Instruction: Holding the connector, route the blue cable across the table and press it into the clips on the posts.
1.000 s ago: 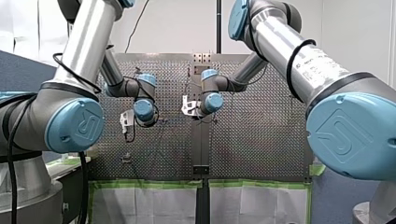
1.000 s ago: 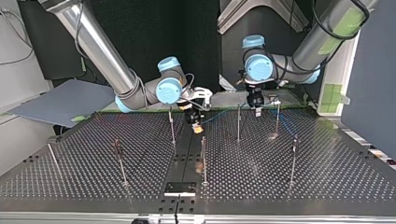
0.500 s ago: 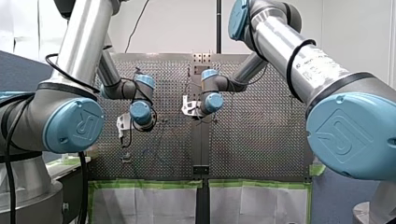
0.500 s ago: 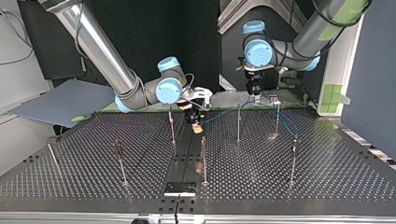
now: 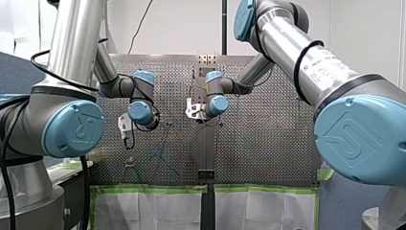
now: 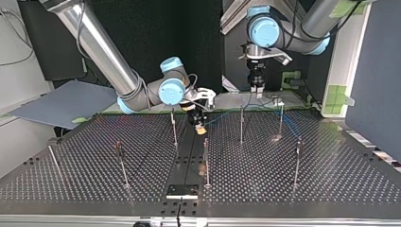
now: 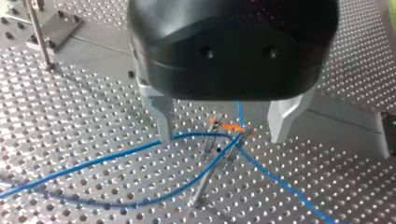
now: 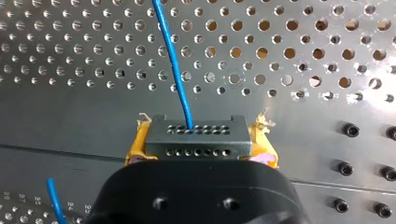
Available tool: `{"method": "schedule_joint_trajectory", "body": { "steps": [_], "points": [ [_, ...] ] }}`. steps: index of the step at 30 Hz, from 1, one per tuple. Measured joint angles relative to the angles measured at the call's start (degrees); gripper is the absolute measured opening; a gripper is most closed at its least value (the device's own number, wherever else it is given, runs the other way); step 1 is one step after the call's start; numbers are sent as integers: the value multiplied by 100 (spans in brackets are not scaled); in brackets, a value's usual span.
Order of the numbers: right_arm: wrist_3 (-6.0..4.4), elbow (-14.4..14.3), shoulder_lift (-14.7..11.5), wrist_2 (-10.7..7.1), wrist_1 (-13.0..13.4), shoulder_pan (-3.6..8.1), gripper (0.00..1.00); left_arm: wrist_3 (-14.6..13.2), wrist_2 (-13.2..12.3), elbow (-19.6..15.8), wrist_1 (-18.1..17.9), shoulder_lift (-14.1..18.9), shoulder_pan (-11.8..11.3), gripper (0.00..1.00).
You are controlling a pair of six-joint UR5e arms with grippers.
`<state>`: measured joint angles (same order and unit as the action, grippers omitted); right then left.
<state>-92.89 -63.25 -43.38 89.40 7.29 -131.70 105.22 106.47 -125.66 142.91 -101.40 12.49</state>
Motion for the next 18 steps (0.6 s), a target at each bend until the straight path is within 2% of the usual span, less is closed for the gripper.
{"method": "schedule_joint_trajectory", "body": {
  "steps": [10,14,18],
  "points": [
    [2,0,0,7,-8,9,0,-217,-67,-390,-185,21,259,100],
    [0,1,0,3,-10,22,0,-327,-125,-374,-208,18,421,100],
    [7,1,-2,2,-49,27,0,-311,-27,-234,-188,-18,609,100]
  ]
}}
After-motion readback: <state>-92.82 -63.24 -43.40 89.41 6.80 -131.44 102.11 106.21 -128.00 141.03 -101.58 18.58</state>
